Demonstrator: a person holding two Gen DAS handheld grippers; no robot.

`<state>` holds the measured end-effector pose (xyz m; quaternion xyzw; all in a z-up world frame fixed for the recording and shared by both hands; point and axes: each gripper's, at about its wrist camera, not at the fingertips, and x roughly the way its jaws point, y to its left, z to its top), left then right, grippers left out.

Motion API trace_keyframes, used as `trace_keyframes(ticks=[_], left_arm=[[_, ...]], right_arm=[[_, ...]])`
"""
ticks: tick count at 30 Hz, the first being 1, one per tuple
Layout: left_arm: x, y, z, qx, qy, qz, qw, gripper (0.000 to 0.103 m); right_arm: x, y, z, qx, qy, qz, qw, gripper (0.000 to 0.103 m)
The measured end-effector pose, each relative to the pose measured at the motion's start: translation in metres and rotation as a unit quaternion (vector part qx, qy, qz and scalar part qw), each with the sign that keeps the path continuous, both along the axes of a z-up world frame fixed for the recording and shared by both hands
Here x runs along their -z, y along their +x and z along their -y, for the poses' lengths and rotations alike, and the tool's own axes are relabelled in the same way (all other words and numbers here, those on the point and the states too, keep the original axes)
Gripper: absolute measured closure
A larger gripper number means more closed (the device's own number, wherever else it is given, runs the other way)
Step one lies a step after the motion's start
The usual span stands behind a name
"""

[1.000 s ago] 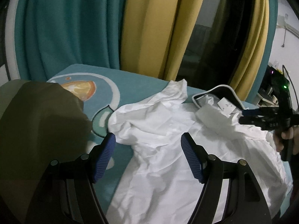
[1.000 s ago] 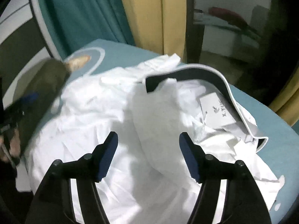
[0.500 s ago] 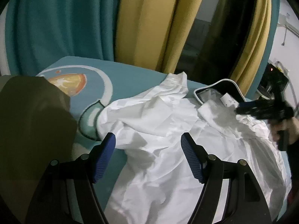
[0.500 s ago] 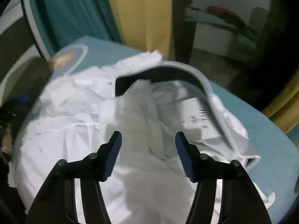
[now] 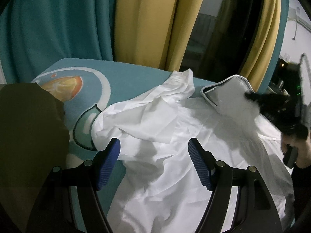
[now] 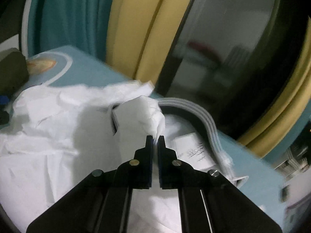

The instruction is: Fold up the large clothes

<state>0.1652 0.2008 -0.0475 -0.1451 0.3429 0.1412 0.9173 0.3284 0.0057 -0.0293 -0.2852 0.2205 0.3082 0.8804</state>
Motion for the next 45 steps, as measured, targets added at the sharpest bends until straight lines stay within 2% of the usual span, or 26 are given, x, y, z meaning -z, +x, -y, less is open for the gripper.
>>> trace_keyframes(ticks=[3, 6, 8, 11, 13, 15, 16, 17, 19, 21, 25, 29, 33, 36, 37, 39, 41, 43, 45], left_arm=[[-0.002, -0.002, 0.004, 0.001, 0.000, 0.005, 1.0000, 0.027], [-0.006, -0.003, 0.009, 0.004, 0.001, 0.009, 1.0000, 0.027], [-0.009, -0.004, 0.011, 0.005, 0.002, 0.011, 0.9999, 0.027], [-0.013, -0.009, 0.014, 0.006, 0.008, 0.013, 0.9999, 0.027], [-0.014, -0.012, 0.012, 0.004, 0.011, 0.012, 0.9999, 0.027], [-0.013, -0.014, 0.009, 0.000, 0.012, 0.008, 0.9999, 0.027], [-0.012, -0.015, 0.007, -0.002, 0.012, 0.006, 0.9999, 0.027], [-0.012, -0.015, 0.006, -0.004, 0.013, 0.005, 0.9999, 0.027], [-0.012, -0.014, 0.006, -0.003, 0.014, 0.004, 0.9999, 0.027], [-0.013, -0.012, 0.008, 0.003, 0.021, 0.002, 0.9998, 0.027], [-0.015, 0.000, 0.015, 0.028, 0.031, -0.003, 0.9991, 0.027], [-0.015, 0.026, 0.030, 0.075, 0.044, -0.013, 0.9961, 0.027], [-0.006, 0.053, 0.050, 0.124, 0.047, -0.030, 0.9908, 0.027], [0.018, 0.071, 0.063, 0.151, 0.049, -0.068, 0.9850, 0.027], [0.027, 0.075, 0.066, 0.159, 0.051, -0.082, 0.9825, 0.027], [0.044, 0.079, 0.069, 0.167, 0.056, -0.109, 0.9783, 0.027], [0.047, 0.079, 0.066, 0.171, 0.053, -0.108, 0.9779, 0.027], [0.042, 0.081, 0.063, 0.169, 0.062, -0.109, 0.9775, 0.027], [0.032, 0.083, 0.059, 0.168, 0.070, -0.101, 0.9781, 0.028]], right_arm=[[-0.016, -0.013, 0.000, 0.016, 0.006, 0.068, 0.998, 0.099], [-0.016, -0.032, -0.007, 0.021, 0.001, 0.130, 0.991, 0.099], [-0.010, -0.039, -0.011, 0.001, -0.011, 0.124, 0.992, 0.099], [0.015, -0.062, -0.028, -0.060, -0.047, 0.070, 0.995, 0.099], [0.033, -0.072, -0.035, -0.113, -0.063, -0.013, 0.992, 0.098], [0.049, -0.076, -0.038, -0.149, -0.073, -0.102, 0.981, 0.093], [0.053, -0.077, -0.038, -0.157, -0.076, -0.125, 0.977, 0.080], [0.056, -0.080, -0.034, -0.166, -0.072, -0.144, 0.973, 0.057], [0.052, -0.078, -0.026, -0.166, -0.046, -0.172, 0.970, 0.032], [0.040, -0.070, -0.009, -0.163, -0.011, -0.207, 0.965, 0.032], [0.019, -0.057, 0.034, -0.132, 0.038, -0.223, 0.965, 0.032], [0.020, -0.025, 0.089, -0.034, 0.047, -0.209, 0.976, 0.031], [0.037, 0.011, 0.139, 0.076, 0.034, -0.203, 0.976, 0.031], [0.050, 0.022, 0.166, 0.150, 0.001, -0.166, 0.975, 0.031], [0.053, 0.022, 0.181, 0.162, 0.001, -0.168, 0.972, 0.031], [0.062, 0.024, 0.197, 0.154, 0.019, -0.211, 0.965, 0.031], [0.060, 0.019, 0.209, 0.140, 0.026, -0.219, 0.965, 0.029], [0.055, 0.017, 0.215, 0.144, 0.026, -0.216, 0.965, 0.029], [0.047, 0.012, 0.218, 0.158, 0.043, -0.194, 0.967, 0.029]])
